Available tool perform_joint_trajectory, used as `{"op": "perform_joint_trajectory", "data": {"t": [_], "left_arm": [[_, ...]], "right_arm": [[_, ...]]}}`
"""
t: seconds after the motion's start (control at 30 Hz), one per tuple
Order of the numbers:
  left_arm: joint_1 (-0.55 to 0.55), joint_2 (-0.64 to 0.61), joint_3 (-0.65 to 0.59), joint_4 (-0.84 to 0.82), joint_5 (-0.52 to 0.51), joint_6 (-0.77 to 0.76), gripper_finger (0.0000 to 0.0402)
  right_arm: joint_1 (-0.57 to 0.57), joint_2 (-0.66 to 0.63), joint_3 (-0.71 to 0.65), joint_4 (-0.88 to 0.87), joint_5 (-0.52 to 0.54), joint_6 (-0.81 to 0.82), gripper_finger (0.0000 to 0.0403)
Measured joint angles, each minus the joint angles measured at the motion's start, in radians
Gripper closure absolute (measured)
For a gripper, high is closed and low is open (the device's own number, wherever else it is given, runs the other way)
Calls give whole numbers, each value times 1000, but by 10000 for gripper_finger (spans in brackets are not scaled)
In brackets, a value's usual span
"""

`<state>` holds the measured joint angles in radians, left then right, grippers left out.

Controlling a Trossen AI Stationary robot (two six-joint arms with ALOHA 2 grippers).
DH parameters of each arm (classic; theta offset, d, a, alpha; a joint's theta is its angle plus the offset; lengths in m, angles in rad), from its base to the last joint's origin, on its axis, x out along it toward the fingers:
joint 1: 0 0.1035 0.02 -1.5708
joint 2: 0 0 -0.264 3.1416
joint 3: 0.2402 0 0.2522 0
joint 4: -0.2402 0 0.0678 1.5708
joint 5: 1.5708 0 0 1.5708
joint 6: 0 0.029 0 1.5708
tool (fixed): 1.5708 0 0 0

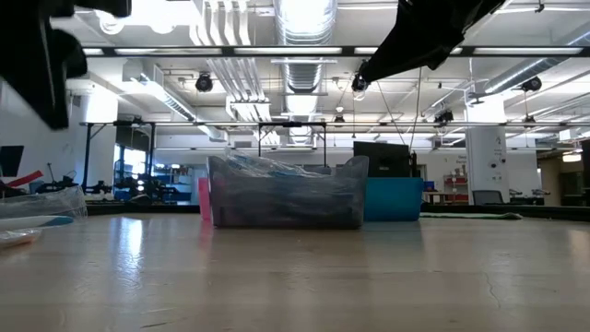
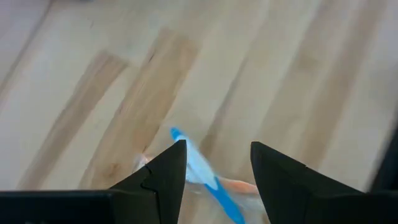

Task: Pick & Place Toothbrushes
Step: Put the blue toothbrush into the transparent gray bin

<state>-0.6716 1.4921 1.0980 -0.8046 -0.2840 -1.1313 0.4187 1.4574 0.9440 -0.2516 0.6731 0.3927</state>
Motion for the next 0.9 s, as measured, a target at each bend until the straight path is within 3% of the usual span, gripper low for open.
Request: {"op": "perform_joint_trajectory", "data": {"t": [0.3,0.9], "left_arm": [[17,138,-8,0,41,-30,218],[35,252,-8,23,60,-68,237]], "right_arm": [[0,0,0,3,0,0,357],[0,0,0,4,0,0,301]]}}
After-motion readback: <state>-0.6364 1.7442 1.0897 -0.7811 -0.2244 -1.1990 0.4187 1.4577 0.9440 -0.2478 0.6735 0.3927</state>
